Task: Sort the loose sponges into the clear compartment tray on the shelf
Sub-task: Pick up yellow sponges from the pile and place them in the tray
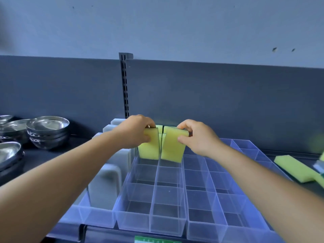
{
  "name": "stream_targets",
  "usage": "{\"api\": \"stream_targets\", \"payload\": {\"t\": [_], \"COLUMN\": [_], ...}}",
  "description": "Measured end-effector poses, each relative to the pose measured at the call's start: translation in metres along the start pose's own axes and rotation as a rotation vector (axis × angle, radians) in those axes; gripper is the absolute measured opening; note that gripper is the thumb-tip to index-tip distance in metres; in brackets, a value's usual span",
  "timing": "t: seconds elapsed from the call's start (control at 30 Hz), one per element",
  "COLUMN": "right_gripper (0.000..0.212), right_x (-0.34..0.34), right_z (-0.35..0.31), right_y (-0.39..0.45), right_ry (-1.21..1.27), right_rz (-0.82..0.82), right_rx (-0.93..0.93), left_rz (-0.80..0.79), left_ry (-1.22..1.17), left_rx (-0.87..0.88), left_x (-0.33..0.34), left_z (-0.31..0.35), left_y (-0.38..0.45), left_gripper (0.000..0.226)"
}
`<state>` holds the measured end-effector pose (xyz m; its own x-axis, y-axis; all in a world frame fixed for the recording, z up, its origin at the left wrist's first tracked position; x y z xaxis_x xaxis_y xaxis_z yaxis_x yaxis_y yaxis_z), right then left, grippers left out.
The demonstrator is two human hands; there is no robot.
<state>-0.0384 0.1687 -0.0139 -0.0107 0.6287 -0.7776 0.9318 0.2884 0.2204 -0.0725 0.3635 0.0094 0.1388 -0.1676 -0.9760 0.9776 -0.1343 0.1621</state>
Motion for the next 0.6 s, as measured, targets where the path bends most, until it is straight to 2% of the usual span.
{"api": "stream_targets", "payload": {"t": [0.2, 0.4, 0.6], "right_gripper": [0.026, 0.031, 0.041], "right_x": [0.013, 0.027, 0.029], "right_z": [-0.005, -0.01, -0.006], "right_y": [0.009, 0.002, -0.002], "right_ry": [-0.174, -0.358, -0.361], "right_rz": [-0.001, -0.109, -0.138], "right_rx": [0.016, -0.031, -0.001], "left_rz": [-0.035, -0.164, -0.24], "left_ry": [0.093, 0.266, 0.323], "left_rx": [0.034, 0.137, 0.16], "left_x": [0.006, 0.024, 0.029], "left_z": [-0.004, 0.001, 0.002], "left_y": [0.008, 0.012, 0.014], "left_gripper": [0.038, 0.04, 0.051]}}
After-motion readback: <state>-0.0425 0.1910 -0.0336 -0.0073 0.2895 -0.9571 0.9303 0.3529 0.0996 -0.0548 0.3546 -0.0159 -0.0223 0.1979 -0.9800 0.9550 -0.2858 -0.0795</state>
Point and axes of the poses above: each hand's wrist, its own y-axis towards the middle knuckle, its own x-axis out of the palm, z = x × y, the point moved 1 cm from there along y, towards the middle knuckle, and after that the axes turned 3 degrees about x, right-handed, at the moved point
